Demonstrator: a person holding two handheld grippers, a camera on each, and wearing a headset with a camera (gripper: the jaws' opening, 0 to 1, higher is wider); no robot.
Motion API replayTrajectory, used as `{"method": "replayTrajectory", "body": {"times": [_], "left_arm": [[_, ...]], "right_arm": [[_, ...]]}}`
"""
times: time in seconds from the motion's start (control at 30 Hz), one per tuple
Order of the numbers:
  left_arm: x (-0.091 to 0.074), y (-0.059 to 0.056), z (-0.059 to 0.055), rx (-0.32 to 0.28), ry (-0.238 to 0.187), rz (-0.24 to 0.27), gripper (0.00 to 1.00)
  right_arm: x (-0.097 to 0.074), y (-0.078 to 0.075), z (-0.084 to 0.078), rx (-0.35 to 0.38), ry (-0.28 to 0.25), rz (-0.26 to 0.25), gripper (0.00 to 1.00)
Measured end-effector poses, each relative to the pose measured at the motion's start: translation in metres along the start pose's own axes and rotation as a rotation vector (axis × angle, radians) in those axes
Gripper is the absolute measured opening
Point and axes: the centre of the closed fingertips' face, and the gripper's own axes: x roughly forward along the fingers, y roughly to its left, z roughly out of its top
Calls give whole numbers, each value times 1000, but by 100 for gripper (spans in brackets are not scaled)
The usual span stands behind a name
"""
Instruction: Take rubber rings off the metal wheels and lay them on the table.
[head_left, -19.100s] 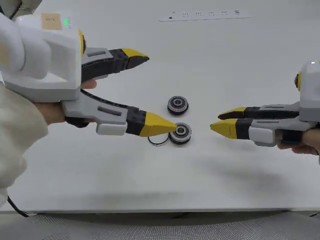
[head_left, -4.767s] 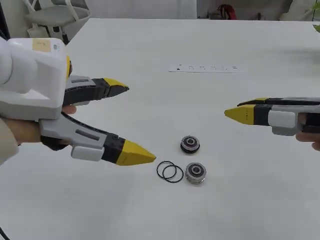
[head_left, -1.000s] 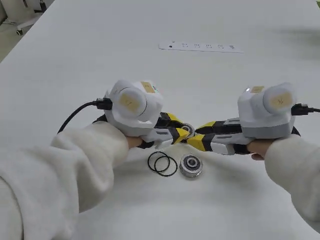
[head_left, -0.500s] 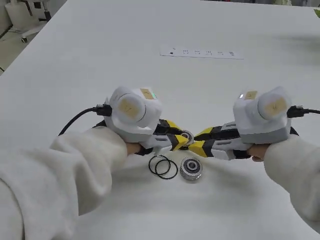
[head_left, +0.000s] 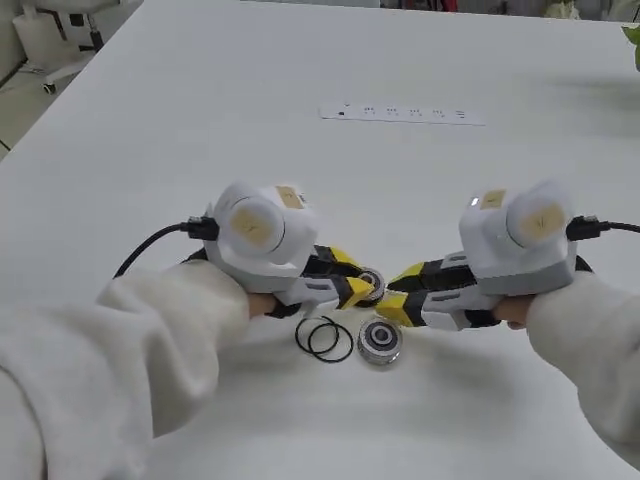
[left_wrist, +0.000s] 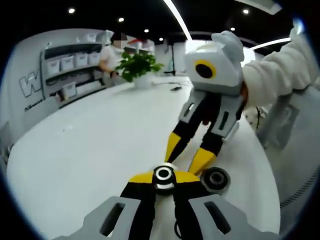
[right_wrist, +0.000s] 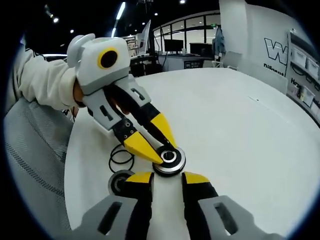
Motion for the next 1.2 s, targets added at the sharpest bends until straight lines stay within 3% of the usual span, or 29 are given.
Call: {"method": "replayTrajectory", "body": {"times": [0.2,0.3,0.37,0.93,1.17,1.2], "left_arm": [[0,0,0,-11,-7,1,14],[-1,-1,0,-16,-11,1,14],[-1,-1,1,-18,-12,2,14],[-3,-4,0,-29,-12,4,13],[-4,-4,0,-38,-11,10,13],[-4,-4,0,-40,-11,8,13]], "right_arm": [[5,-8,0,44,-43,-44,27],[6,-1,1,45,-42,-4,20],[6,-2,2,3,-27,-8,20],[1,-4,1,38,-7,8,10],[-1,-5,0,27,-4,-1,2],[-2,-10,0,21,-4,-27,0]]}}
